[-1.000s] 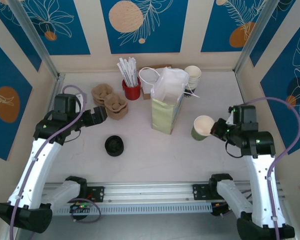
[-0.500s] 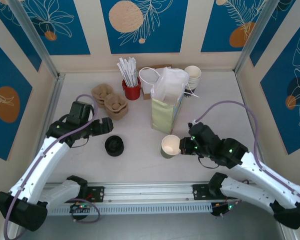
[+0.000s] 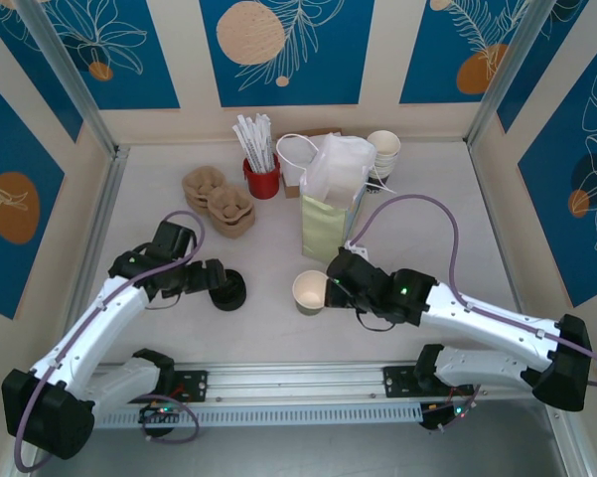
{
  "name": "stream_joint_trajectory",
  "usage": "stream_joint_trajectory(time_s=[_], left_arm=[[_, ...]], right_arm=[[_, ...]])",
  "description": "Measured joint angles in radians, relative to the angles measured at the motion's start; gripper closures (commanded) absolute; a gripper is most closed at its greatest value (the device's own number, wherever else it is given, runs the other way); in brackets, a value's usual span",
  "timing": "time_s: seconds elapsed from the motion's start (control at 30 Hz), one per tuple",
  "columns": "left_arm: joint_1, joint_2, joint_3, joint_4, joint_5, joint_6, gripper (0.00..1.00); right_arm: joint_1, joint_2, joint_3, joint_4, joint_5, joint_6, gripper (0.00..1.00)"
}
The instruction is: Pack the takeout coffee
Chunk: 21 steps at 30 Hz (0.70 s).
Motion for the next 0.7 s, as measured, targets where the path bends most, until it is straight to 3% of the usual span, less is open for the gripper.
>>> stream_joint_trajectory(time_s=[0.1, 0.4, 0.7], left_arm=[[-0.001, 0.006, -0.001, 0.006, 0.017, 0.007, 0.08], [-0.002, 0.112, -0.001, 0.024, 0.05, 0.058, 0.22], [-0.002, 0.167, 0.004, 0.03, 0.055, 0.094, 0.24]], right_arm=[[0.0, 0.018, -0.009, 0.047, 0.001, 0.004, 1.0], [-0.019, 0.142, -0.039, 0.202, -0.025, -0.006, 0.97], [-0.038, 0.23, -0.035, 0.261, -0.064, -0.023, 0.98]])
